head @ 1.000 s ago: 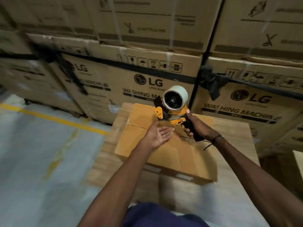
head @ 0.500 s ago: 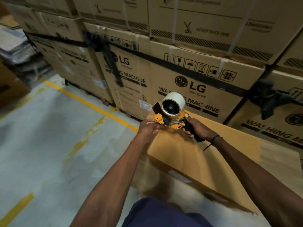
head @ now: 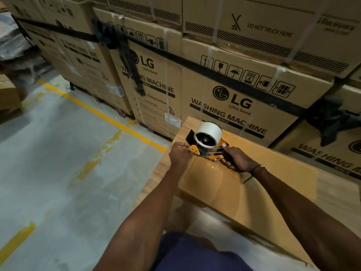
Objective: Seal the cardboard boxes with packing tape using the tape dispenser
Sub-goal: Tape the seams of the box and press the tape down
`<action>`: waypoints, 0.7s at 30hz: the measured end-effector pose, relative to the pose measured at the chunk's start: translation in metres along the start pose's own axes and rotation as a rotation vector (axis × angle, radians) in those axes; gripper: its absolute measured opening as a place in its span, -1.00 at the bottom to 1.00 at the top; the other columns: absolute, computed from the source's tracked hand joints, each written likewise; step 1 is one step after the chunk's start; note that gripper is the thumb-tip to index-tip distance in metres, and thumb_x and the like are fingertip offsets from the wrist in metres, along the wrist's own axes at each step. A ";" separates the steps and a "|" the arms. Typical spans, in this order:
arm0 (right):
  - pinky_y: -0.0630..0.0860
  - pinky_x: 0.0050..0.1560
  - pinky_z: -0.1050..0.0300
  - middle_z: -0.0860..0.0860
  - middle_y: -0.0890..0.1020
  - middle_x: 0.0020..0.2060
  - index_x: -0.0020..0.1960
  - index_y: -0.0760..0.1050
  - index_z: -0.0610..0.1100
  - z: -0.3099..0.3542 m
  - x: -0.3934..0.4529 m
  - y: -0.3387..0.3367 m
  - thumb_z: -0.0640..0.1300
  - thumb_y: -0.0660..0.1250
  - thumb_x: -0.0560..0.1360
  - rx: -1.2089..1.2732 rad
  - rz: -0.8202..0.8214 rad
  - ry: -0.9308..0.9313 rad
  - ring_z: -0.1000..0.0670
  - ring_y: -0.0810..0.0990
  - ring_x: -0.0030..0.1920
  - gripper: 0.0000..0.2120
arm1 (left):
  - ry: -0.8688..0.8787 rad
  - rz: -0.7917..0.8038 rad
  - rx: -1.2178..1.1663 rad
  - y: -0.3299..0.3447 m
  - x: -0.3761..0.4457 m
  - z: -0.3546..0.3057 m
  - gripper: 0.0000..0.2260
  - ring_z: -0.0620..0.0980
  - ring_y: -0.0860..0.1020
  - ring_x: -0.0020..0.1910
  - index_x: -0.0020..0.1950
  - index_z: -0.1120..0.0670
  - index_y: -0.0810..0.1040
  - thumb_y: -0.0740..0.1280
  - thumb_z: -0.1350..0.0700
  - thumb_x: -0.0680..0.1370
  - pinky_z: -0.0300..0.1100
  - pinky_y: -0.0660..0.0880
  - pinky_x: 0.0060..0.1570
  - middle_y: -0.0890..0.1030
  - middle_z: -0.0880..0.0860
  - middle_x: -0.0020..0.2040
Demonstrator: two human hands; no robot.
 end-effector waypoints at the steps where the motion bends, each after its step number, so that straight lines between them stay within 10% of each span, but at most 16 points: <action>1: 0.34 -0.38 0.16 -0.08 0.46 -0.43 -0.29 0.49 -0.14 -0.001 0.001 0.000 0.42 -0.05 0.65 -0.010 0.005 -0.001 -0.01 0.32 -0.48 -0.27 | 0.006 -0.012 0.009 -0.002 -0.006 -0.002 -0.83 0.09 0.68 0.03 0.08 0.13 0.60 0.42 0.29 0.51 -0.04 0.65 0.01 0.68 0.02 -0.07; 5: 0.33 -0.35 0.14 -0.07 0.45 -0.44 -0.28 0.49 -0.15 -0.005 0.005 0.002 0.42 -0.08 0.65 -0.061 0.033 0.010 0.01 0.31 -0.47 -0.25 | 0.091 0.064 0.084 -0.007 -0.041 -0.023 -0.78 -0.08 0.62 -0.01 0.18 0.07 0.56 0.41 0.22 0.55 -0.49 0.43 -0.20 0.61 -0.14 -0.07; 12: 0.33 -0.36 0.15 -0.09 0.44 -0.41 -0.24 0.48 -0.17 -0.005 0.006 0.004 0.43 -0.10 0.64 -0.092 0.068 0.005 0.02 0.30 -0.48 -0.24 | 0.369 0.206 0.734 0.022 -0.091 0.003 -0.31 0.13 0.28 0.55 0.66 0.17 0.06 0.22 -0.16 0.67 0.09 0.29 0.43 0.23 0.15 0.62; 21: 0.33 -0.32 0.14 -0.03 0.43 -0.42 -0.24 0.46 -0.13 -0.004 0.007 0.007 0.46 -0.13 0.62 -0.152 0.086 0.002 0.05 0.30 -0.46 -0.25 | 0.487 0.124 0.897 0.024 -0.098 0.009 -0.31 0.14 0.30 0.54 0.66 0.15 0.06 0.07 -0.27 0.68 0.11 0.48 0.29 0.15 0.14 0.65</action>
Point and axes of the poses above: each hand's wrist, its own x-axis towards the middle knuckle, its own y-axis out of the palm, z = x × y, the point moved 6 cm from there along x, towards the middle knuckle
